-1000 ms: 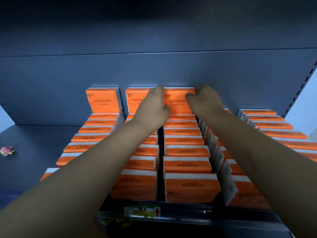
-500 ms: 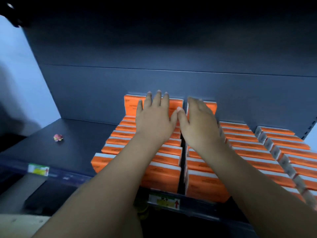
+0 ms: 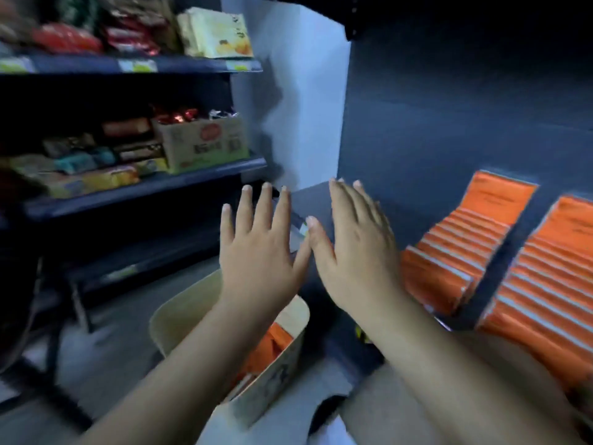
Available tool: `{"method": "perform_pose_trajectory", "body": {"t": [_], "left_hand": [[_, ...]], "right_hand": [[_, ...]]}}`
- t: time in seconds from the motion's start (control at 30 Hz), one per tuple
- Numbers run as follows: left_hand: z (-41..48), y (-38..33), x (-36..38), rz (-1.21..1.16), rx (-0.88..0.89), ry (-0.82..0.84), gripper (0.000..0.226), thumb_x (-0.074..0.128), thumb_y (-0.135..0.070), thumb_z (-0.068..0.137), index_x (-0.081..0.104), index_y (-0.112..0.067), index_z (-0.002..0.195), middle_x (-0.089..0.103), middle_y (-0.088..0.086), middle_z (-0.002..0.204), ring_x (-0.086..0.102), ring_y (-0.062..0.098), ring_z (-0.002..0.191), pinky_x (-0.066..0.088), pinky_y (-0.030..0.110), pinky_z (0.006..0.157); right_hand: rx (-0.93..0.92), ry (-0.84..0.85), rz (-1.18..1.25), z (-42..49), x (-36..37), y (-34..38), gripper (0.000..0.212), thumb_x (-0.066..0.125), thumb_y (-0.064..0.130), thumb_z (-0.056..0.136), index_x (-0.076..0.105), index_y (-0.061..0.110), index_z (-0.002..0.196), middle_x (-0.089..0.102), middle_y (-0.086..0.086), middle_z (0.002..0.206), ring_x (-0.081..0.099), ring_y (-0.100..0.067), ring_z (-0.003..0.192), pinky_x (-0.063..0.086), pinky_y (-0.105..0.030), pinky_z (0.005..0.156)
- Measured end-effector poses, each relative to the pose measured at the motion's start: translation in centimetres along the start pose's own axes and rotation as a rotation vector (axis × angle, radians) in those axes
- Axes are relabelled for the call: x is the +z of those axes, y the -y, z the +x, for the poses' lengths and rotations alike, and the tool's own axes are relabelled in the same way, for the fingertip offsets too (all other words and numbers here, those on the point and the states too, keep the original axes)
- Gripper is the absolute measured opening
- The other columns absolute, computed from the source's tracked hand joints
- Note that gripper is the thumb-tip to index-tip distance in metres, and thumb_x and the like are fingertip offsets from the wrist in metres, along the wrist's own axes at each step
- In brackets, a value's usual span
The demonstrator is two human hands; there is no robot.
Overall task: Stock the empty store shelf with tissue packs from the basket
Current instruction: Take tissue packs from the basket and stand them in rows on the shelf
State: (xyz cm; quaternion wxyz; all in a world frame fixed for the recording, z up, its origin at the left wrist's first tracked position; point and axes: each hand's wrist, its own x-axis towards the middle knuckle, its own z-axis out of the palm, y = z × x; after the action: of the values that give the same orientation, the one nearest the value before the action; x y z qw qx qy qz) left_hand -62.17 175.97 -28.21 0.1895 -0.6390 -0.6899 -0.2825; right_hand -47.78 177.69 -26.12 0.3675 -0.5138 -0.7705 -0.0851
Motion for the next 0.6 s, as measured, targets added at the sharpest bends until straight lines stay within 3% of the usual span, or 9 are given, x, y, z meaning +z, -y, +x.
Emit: {"method": "perform_pose_trajectory", "body": {"t": [0.13,0.3,0.47,0.6], "left_hand": [[-3.6,7.5,1.3,0.086,-0.167,0.139,0.083,0.012,-0.071,0.099,0.029,-0.022,0.163,0.027,0.007,0.170,0.014,0.032,0.160,0.013,0.055,0.127],[-8.1,12.7,4.3,0.101,-0.279,0.290,0.080,0.019,-0.070,0.100,0.023,-0.023,0.165,0.021,0.007,0.172,0.005,0.030,0.161,0.008,0.052,0.128],[-11.6,15.0,8.8,-0.043,-0.330,0.424,0.082,0.013,-0.068,0.095,0.026,-0.024,0.162,0.029,0.008,0.168,0.009,0.036,0.159,0.020,0.056,0.125],[-13.0,16.1,12.9,-0.061,-0.373,0.547,0.084,0.008,-0.070,0.093,0.022,-0.027,0.163,0.027,0.007,0.169,0.009,0.035,0.159,0.018,0.054,0.127]], "right_hand": [[0.018,0.196,0.093,-1.7,6.5,5.1,0.073,0.026,0.055,0.102,0.035,0.010,0.158,0.038,-0.010,0.163,0.027,-0.028,0.155,0.024,-0.046,0.125],[0.034,0.396,0.027,-4.7,12.9,6.4,0.077,0.024,0.060,0.101,0.035,0.008,0.156,0.040,-0.014,0.162,0.028,-0.030,0.154,0.023,-0.048,0.123],[-0.150,0.642,-0.094,-6.3,17.3,6.1,0.102,-0.005,0.075,0.086,0.018,0.013,0.164,0.018,-0.006,0.172,0.006,-0.022,0.160,0.005,-0.045,0.129],[-0.120,0.747,-0.093,-6.9,21.2,5.7,0.098,-0.003,0.076,0.089,0.014,0.016,0.165,0.009,-0.003,0.174,-0.004,-0.020,0.160,0.002,-0.045,0.129]]}}
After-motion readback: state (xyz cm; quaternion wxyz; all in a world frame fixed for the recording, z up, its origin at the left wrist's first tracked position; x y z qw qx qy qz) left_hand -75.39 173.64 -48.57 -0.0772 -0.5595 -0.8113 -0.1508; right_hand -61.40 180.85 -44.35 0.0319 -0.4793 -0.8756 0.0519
